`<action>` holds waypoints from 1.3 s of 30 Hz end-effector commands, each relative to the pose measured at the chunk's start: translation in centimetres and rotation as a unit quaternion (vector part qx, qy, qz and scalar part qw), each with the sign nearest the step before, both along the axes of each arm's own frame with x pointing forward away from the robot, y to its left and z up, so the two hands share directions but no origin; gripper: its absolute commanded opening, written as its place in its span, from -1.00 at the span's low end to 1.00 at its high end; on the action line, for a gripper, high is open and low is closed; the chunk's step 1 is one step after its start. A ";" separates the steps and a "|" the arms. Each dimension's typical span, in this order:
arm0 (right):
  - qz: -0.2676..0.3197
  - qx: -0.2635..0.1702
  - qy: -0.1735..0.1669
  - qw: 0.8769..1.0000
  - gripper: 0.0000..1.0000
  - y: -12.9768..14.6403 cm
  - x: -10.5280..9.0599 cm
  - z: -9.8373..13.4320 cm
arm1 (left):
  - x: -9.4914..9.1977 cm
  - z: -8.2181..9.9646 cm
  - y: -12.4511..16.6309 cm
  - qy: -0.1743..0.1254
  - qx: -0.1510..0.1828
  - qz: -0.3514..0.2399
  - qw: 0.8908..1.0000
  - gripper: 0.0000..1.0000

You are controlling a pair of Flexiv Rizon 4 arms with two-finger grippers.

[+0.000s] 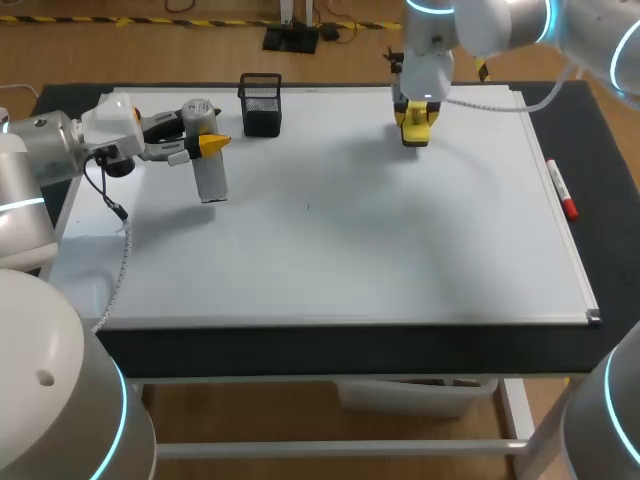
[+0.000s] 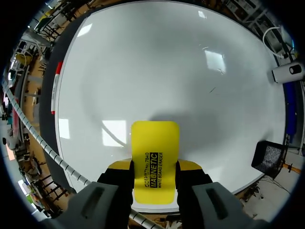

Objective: Pick up the inspection probe, press it on each red-marked spot on the whiteboard one by one, put down the probe, pick up the eraser, and wipe off all the red marks.

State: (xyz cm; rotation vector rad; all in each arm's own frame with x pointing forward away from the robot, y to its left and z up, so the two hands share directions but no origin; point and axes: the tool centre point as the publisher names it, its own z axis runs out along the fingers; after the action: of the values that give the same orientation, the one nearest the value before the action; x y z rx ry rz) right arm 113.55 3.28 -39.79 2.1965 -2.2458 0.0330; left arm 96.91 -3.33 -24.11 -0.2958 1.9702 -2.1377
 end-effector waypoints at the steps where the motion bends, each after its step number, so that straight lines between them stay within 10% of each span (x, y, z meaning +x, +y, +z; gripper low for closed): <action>1: 0.001 0.001 0.012 1.000 -1.00 -0.1 1.4 -0.5 | 0.0 0.1 -0.1 -0.001 0.000 0.001 1.000 -1.00; 39: -0.004 -0.016 0.041 0.999 -1.00 -0.4 3.8 -2.7 | 0.0 0.1 -0.1 -0.001 0.000 0.001 1.000 -1.00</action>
State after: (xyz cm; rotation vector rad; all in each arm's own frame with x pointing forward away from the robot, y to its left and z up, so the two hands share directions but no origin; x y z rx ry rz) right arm 116.88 2.76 -42.58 2.1387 -2.2067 -0.0184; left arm 96.91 -3.33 -24.11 -0.2958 1.9702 -2.1377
